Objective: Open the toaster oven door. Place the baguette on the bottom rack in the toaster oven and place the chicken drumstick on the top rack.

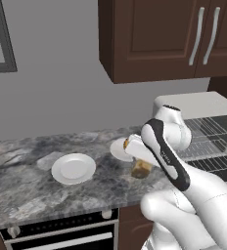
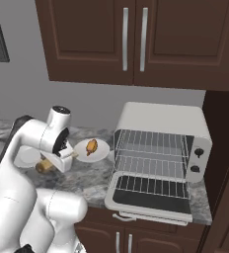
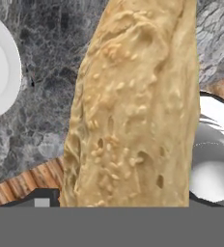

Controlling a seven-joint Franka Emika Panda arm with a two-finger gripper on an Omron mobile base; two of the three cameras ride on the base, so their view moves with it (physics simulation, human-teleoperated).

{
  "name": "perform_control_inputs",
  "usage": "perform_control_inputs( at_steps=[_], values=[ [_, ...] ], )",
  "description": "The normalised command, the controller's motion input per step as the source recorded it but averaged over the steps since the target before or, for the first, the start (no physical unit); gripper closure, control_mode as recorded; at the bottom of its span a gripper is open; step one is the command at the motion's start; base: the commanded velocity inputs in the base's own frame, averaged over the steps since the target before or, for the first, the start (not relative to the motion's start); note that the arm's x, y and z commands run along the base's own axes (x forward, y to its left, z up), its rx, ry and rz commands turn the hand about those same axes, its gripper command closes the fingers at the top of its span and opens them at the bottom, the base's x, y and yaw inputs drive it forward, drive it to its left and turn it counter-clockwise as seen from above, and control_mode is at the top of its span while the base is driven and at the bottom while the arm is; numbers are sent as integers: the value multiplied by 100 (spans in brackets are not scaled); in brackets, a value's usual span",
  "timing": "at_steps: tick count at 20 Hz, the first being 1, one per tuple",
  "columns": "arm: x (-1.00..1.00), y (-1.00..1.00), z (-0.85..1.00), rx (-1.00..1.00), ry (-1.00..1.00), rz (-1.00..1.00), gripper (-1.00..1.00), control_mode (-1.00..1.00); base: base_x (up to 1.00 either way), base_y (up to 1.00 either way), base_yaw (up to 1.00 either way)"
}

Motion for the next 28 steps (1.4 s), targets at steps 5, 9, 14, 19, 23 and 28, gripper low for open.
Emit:
perform_control_inputs(
  at_steps=[5, 9, 14, 19, 23, 28],
  values=[
    [-27, -68, 16, 0, 2, -5, 100, -100, 0, 0, 0],
    [-21, -67, 11, 0, 2, -8, 100, -100, 0, 0, 0],
    [-9, -66, 5, 0, 1, -13, 100, -100, 0, 0, 0],
    [0, -66, 1, -2, 1, -11, 100, -100, 0, 0, 0],
    [8, -59, 1, -7, 0, -19, 100, -100, 0, 0, 0],
    [18, -57, 0, -7, 0, -25, 100, -100, 0, 0, 0]
  ],
)
